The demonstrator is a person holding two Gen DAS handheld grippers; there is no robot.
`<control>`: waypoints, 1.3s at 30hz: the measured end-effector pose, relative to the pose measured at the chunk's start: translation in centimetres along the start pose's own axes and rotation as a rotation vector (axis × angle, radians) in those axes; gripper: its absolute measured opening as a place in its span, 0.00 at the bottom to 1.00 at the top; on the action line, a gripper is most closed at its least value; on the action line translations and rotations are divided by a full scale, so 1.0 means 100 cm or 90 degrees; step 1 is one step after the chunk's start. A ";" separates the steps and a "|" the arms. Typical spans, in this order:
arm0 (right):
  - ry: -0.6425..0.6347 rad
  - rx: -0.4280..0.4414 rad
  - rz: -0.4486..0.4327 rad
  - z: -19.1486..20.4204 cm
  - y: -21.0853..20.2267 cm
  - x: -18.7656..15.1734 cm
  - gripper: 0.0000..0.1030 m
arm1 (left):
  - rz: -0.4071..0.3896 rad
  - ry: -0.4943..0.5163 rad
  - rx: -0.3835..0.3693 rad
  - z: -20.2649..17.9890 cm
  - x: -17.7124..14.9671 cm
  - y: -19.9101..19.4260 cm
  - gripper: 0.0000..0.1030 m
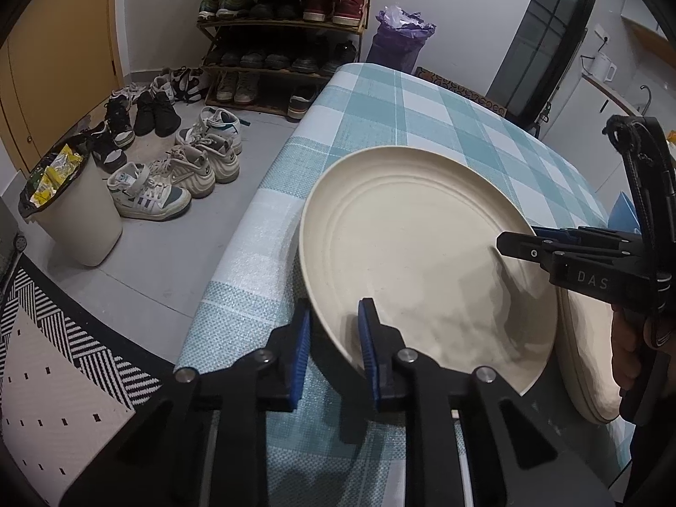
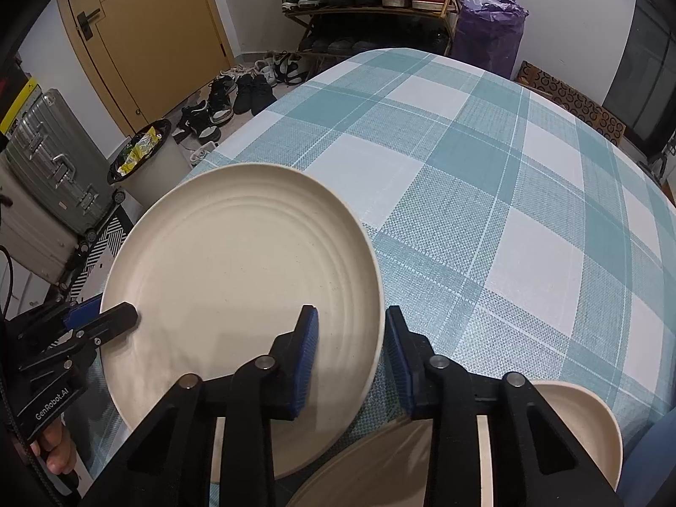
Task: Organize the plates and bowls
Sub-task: 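Close both grippers on opposite rims of the cream plate, then lift the cream plate with both grippers and carry it over the plate stack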
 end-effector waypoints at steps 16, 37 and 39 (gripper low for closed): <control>-0.007 -0.025 -0.011 0.001 0.000 -0.001 0.14 | -0.003 -0.001 0.013 0.001 0.001 0.000 0.17; -0.011 -0.036 -0.066 0.007 -0.037 0.001 0.14 | -0.051 0.002 0.022 -0.006 0.005 -0.028 0.17; -0.010 -0.039 -0.071 0.006 -0.043 0.000 0.14 | -0.056 0.004 0.019 -0.009 0.005 -0.031 0.17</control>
Point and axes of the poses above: each gripper's, at about its wrist camera, not at the fingertips, and y roughly the way its jaws point, z to its left, x to its top, the point moved 4 cm from there along y, roughly the way its jaws point, and after that the axes turned 7 degrees about x, right-handed, at the moved point
